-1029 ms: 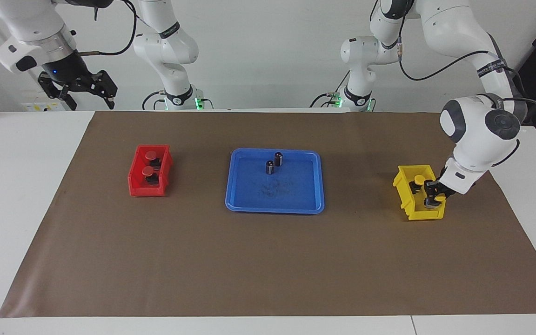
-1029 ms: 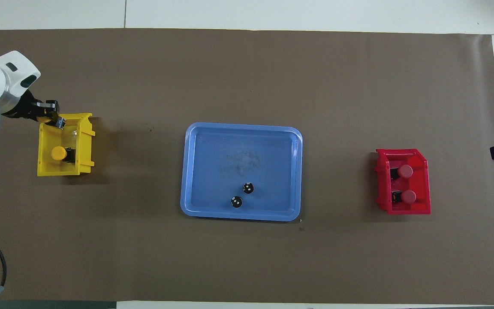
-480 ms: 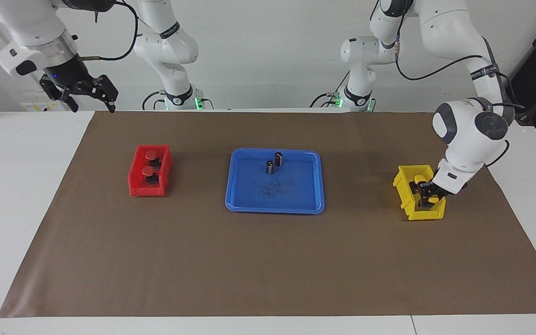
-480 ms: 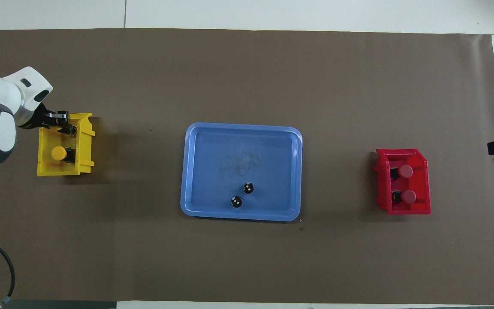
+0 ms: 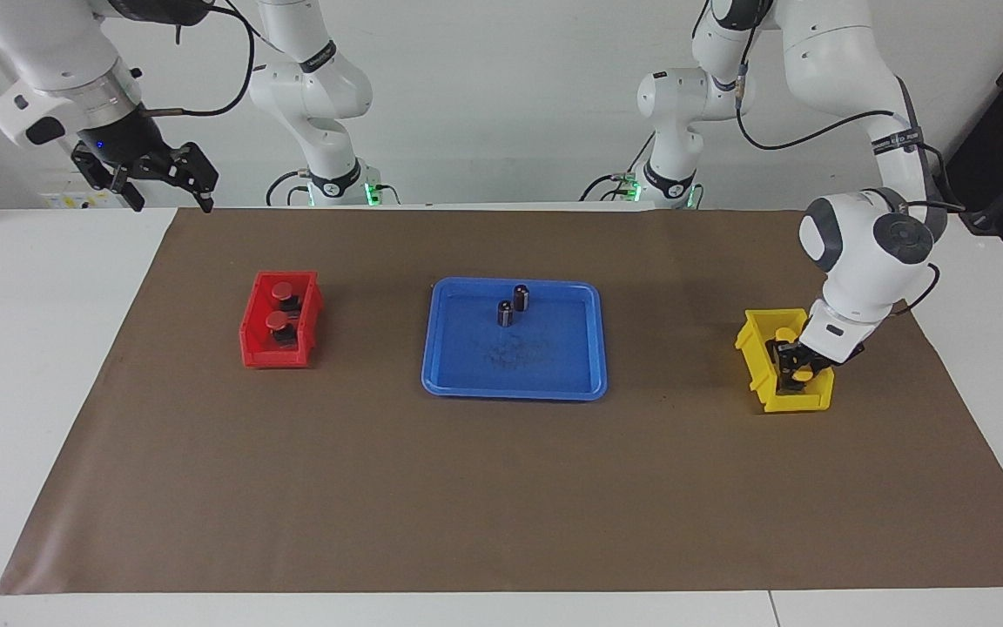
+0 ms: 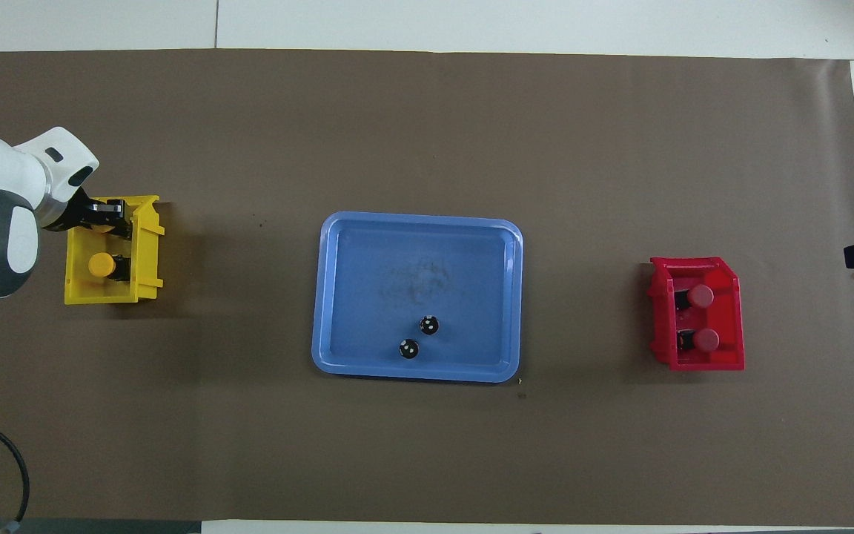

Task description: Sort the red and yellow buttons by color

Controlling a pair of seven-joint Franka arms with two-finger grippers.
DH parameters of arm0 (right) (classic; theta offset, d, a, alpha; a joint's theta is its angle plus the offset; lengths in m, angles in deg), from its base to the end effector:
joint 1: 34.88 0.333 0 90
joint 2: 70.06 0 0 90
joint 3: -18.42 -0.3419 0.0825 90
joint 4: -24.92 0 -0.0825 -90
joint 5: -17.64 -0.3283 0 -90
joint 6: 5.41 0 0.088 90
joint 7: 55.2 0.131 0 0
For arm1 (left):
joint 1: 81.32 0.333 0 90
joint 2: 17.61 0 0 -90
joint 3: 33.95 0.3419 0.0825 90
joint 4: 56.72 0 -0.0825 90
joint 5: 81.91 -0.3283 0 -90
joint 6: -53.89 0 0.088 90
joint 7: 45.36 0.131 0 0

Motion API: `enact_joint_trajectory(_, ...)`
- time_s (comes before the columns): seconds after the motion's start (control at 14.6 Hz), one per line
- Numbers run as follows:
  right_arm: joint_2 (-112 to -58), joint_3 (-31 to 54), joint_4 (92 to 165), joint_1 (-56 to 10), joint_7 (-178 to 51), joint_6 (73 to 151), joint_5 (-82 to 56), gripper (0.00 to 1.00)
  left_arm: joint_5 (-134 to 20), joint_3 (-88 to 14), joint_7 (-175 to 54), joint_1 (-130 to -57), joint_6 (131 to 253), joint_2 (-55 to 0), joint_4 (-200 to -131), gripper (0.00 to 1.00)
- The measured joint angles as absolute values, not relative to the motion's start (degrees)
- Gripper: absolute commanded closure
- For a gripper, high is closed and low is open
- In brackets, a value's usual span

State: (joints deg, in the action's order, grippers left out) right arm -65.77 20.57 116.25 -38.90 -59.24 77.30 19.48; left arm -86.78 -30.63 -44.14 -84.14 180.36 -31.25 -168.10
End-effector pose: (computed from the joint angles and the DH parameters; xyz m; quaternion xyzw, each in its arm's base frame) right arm 0.4549 -0.0546 0.6422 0.9990 -0.0199 -0.0389 0.0112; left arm 0.5683 0.0077 0.3967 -0.9986 0.0320 -0.0121 0.0415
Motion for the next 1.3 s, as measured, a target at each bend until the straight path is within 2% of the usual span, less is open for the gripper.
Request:
enact_joint_trajectory(0.21,-66.92,20.63,116.08,-38.94,-59.24,76.67,19.91,0.00,-86.67,-30.66,-44.16,-84.13,173.27,-30.55,-163.30,0.16)
enact_joint_trajectory(0.27,-67.49,20.71,115.63,-38.95,-59.24,76.46,19.97,0.00,-86.65,-30.66,-44.15,-84.13,170.54,-30.18,-161.30,0.13)
enact_joint_trajectory(0.34,-67.83,20.80,115.10,-38.95,-59.24,76.19,19.97,0.00,-86.64,-30.66,-44.15,-84.13,168.04,-29.87,-159.43,0.03)
enact_joint_trajectory(0.41,-67.90,20.82,114.68,-38.94,-59.24,75.97,19.97,0.00,-86.64,-30.66,-44.11,-84.13,165.61,-29.60,-157.67,0.00)
enact_joint_trajectory(0.82,-67.66,20.80,113.54,-38.73,-59.24,75.56,19.97,0.00,-85.47,-33.08,-42.68,-85.83,156.02,-24.58,-153.09,0.00)
enact_joint_trajectory(1.1,-67.66,20.81,113.54,-38.77,-59.24,75.54,19.97,0.00,-84.56,-34.67,-42.70,-86.89,143.58,-20.81,-145.62,0.00)
enact_joint_trajectory(1.3,-67.66,20.84,113.53,-38.81,-59.24,75.54,19.97,0.00,-82.98,-34.78,-42.70,-86.78,139.96,-18.93,-144.43,0.00)
